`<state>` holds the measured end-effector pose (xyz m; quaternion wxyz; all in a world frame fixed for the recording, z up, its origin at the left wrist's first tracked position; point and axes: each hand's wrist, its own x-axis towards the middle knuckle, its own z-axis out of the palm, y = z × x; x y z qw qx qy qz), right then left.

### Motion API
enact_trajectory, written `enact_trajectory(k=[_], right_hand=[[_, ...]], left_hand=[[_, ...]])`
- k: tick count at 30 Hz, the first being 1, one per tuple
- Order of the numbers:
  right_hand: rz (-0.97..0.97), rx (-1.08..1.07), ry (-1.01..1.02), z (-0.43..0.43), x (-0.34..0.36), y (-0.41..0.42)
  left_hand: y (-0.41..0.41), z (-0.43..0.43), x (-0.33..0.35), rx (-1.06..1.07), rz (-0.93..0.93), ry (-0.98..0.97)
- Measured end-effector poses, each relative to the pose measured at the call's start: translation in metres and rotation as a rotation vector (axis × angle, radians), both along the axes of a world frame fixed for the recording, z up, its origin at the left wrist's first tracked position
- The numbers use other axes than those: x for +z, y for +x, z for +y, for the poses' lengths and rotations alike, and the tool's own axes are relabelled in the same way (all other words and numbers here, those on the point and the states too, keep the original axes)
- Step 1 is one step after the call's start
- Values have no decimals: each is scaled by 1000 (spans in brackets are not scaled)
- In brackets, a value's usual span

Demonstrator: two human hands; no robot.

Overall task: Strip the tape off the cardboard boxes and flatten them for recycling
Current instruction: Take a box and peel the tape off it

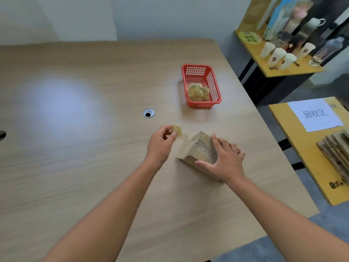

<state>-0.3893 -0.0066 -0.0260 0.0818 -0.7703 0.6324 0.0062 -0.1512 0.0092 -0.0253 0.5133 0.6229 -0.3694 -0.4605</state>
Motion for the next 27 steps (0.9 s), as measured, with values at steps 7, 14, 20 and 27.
enact_trajectory(k=[7, 14, 20, 27], right_hand=[[-41, 13, -17, -113, -15, -53], [-88, 170, -51, -165, -50, -59], [-248, 110, -212, -164, -61, -56], [-231, 101, -147, -166, -56, -56]], left_hand=[[-45, -150, 16, -30, -301, -17], [-62, -271, -2, 38, -548, 44], [-66, -300, -50, 34, -827, 173], [-74, -269, -42, -58, -1046, -13]])
